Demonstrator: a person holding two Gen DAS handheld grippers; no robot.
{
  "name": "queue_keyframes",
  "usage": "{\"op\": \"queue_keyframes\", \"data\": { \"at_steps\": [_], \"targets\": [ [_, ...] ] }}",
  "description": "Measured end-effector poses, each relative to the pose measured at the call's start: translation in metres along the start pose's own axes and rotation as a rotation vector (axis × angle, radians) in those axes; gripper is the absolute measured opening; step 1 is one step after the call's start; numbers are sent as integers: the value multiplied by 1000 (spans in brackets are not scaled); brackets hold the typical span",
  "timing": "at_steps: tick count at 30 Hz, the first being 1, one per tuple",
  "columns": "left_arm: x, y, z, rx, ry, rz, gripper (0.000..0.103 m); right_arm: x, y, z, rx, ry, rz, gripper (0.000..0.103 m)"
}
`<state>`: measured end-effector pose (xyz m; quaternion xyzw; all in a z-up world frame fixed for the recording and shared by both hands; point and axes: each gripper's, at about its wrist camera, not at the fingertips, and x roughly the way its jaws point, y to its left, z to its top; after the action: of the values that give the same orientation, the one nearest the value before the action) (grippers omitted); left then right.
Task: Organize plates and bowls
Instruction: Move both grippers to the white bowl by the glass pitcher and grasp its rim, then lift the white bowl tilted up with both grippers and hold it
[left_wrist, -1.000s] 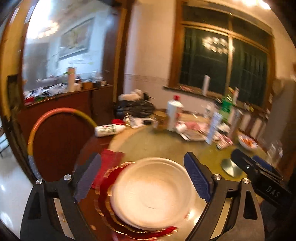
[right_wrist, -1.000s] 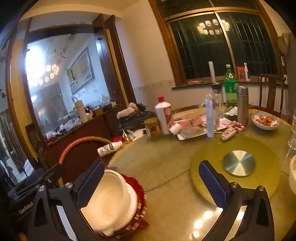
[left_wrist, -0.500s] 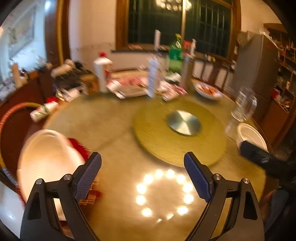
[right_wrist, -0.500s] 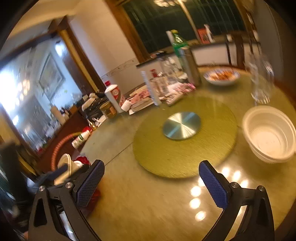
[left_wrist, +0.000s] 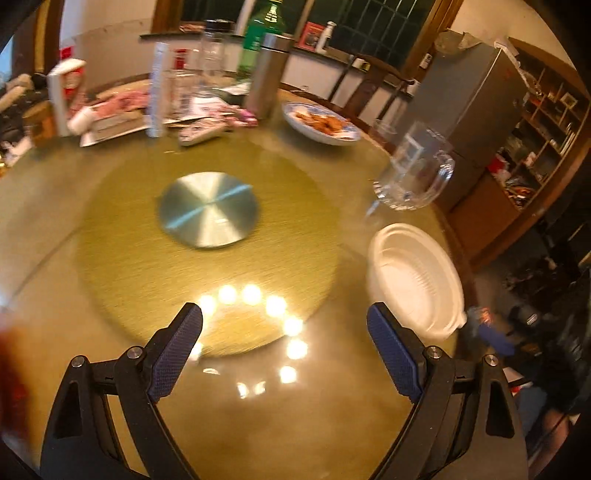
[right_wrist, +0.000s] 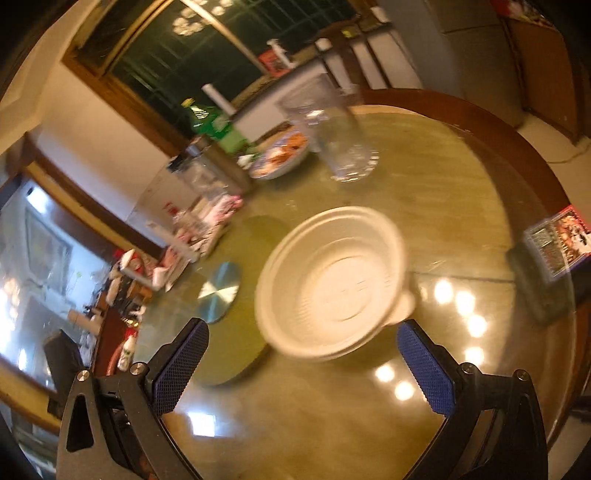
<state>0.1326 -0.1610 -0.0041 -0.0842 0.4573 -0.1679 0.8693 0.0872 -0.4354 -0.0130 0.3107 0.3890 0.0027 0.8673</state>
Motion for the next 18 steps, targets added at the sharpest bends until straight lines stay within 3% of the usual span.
{"op": "queue_keyframes", "data": {
  "at_steps": [4, 8, 12, 13, 14, 15, 16, 18],
  "targets": [
    [21, -34, 11, 7, 19, -51, 91, 14, -16, 15, 19, 10, -44, 95],
    [42, -60, 11, 58, 16, -41, 91, 26, -34, 26, 84, 16, -68, 84],
    [69, -65, 12, 45, 54, -11, 90, 42, -44, 28, 105, 43, -95, 77],
    [74, -67, 11, 67, 54, 10, 80, 47, -46, 27, 108, 46, -108, 68],
    [79, -73, 9, 134, 64, 38, 30, 52, -48, 27, 107, 54, -123, 29],
    [80, -76, 7, 173, 72, 7, 13, 57, -49, 26, 109, 77, -98, 16],
    [75, -77, 5, 200, 56, 32, 12, 59, -47, 25, 108, 90, -69, 14],
    [63, -70, 2, 206, 22, 55, 12, 54, -30, 20, 45, 64, -97, 13]
  ]
}}
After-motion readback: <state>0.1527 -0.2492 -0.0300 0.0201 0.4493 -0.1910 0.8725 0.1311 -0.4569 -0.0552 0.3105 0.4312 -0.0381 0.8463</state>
